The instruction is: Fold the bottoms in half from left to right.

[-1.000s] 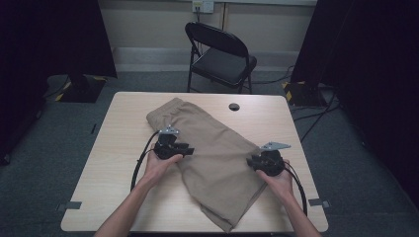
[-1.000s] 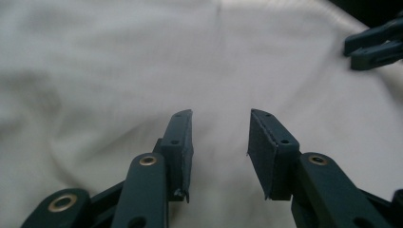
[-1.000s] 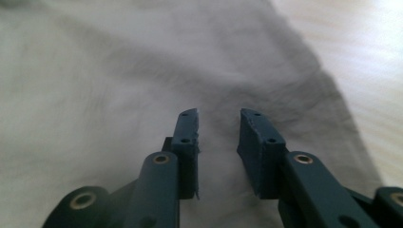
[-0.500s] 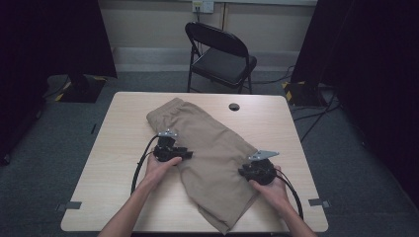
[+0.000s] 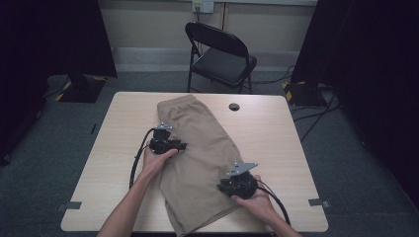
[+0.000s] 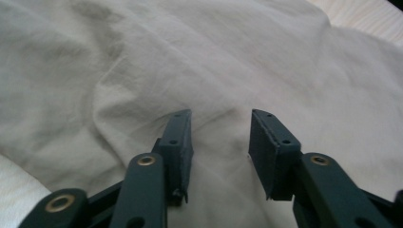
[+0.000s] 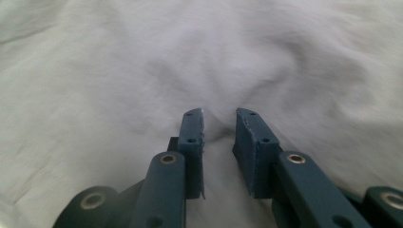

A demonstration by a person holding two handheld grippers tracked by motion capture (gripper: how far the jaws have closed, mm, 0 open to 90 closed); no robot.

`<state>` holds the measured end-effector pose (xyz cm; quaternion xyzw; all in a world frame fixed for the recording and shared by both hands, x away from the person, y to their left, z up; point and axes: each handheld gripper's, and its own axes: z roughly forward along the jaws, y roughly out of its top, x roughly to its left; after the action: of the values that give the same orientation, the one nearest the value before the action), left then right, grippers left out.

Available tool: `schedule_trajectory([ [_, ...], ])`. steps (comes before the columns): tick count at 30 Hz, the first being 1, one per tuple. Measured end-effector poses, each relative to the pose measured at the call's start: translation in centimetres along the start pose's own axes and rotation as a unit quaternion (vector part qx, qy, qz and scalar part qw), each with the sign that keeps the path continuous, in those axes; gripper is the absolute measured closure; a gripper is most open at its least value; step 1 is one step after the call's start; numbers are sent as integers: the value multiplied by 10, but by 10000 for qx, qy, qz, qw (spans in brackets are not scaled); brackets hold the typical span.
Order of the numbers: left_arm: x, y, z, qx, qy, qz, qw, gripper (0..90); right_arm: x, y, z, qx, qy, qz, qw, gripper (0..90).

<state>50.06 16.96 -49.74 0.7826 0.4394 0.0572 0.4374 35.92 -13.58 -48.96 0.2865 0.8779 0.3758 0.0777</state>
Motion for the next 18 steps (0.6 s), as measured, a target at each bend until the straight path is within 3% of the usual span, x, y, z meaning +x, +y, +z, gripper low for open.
schedule_trajectory([
  [3,-1,4,-2,189,-99,34,9998,569,8,5,3,-82,125,-55,9999,728],
  [5,-3,8,-13,311,-144,212,9992,565,4,10,-5,-317,131,39,9994,721],
  [7,-3,11,-29,207,-190,220,9994,579,-6,14,-15,-547,-45,179,9983,720],
  [9,-8,9,-43,231,-166,328,9991,604,-21,17,-24,-725,-274,354,9964,720],
  [10,-11,6,-48,258,-252,424,9985,620,-29,18,-28,-775,-414,434,9952,711],
  [12,-19,-2,-57,254,-289,536,9978,638,-44,18,-32,-805,-659,573,9929,691],
  [15,-31,-14,-66,335,-414,696,9961,645,-62,15,-32,-789,-848,739,9905,674],
  [18,-41,-26,-72,383,-635,818,9939,629,-72,16,-25,-703,-1033,704,9897,682],
])
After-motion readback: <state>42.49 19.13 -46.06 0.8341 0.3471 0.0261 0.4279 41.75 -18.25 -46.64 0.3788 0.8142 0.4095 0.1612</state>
